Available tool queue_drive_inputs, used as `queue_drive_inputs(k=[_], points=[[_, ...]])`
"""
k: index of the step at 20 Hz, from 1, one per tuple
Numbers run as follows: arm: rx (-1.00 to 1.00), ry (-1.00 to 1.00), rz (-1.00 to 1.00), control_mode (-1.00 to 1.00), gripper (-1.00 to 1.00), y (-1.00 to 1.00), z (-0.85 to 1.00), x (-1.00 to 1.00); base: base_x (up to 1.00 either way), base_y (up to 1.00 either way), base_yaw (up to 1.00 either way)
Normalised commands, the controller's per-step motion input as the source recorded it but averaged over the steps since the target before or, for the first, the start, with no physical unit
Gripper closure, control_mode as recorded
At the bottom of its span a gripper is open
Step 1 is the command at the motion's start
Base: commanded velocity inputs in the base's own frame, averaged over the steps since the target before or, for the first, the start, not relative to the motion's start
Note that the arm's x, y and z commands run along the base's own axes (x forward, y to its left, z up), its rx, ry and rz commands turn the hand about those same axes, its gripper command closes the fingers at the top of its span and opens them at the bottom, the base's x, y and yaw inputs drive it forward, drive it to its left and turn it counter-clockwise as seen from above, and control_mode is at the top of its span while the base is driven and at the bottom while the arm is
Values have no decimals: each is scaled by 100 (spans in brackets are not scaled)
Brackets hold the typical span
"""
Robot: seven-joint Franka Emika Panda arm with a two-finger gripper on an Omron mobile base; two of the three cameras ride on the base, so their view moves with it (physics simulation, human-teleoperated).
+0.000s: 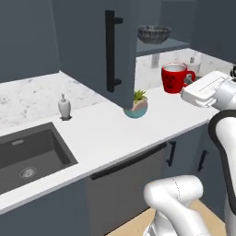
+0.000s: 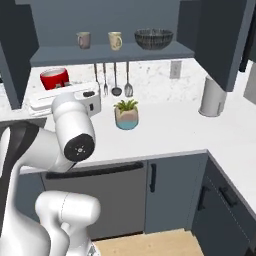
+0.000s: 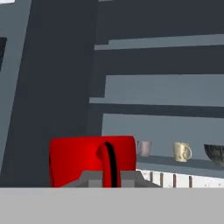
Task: Gather all objects into one cabinet and sort the glasses and bowls to opposite sides.
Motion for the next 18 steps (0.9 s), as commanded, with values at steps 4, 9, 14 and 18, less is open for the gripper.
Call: queue_drive_inputs(k=[4, 9, 14, 18], points=[[0, 0, 0, 100, 100, 0, 0, 0, 45, -35, 27], [0, 0, 0, 100, 100, 0, 0, 0, 21, -45, 32], [0, 0, 0, 100, 100, 0, 0, 0, 64, -33, 27], [0, 0, 0, 100, 100, 0, 0, 0, 46, -37, 16]])
